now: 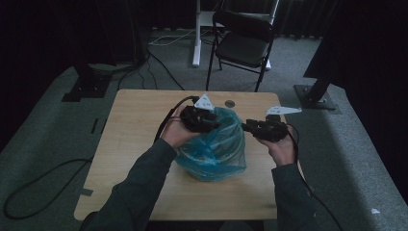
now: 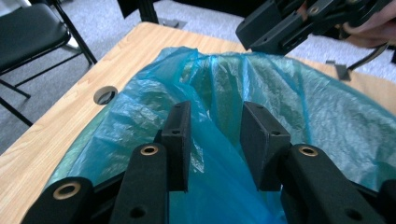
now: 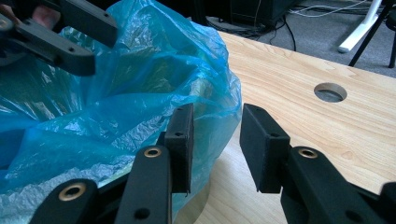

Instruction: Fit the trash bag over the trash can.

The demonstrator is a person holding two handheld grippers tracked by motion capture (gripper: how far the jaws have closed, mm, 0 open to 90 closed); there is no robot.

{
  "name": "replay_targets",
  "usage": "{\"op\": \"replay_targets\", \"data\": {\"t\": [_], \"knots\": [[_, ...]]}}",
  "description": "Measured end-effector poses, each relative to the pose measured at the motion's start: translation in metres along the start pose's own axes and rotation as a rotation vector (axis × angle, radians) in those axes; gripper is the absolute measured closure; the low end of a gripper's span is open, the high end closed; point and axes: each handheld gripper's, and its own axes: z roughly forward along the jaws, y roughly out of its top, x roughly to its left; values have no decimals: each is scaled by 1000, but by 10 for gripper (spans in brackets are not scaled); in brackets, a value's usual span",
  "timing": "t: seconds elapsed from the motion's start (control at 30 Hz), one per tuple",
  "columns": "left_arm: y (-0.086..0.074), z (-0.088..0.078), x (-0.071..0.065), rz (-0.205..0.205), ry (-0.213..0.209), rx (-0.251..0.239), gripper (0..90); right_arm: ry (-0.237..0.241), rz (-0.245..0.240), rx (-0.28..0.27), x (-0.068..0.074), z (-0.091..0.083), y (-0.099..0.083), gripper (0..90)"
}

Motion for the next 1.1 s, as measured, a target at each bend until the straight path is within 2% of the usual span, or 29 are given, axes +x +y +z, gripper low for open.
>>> {"op": "replay_targets", "data": {"t": [0.3,0.57,0.6,0.7,0.73,0.97,1.0,1.1], "knots": [[8,15,-5,35,-5,65,631,3,2,4,0,0,-2,643],[10,25,-5,55,29,129,637,4,-4,8,0,0,-3,642],[9,28,-6,61,43,149,638,4,-4,8,0,0,-3,643],[9,31,-6,66,48,166,640,4,-3,7,0,0,-3,642],[10,33,-7,77,54,188,640,3,-4,7,0,0,-3,643],[9,40,-7,83,44,241,637,2,-3,6,0,-1,-3,643],[9,43,-7,93,42,263,636,4,-2,6,0,-1,-3,642],[9,46,-8,101,41,282,634,4,-3,5,0,-1,-4,642]]}}
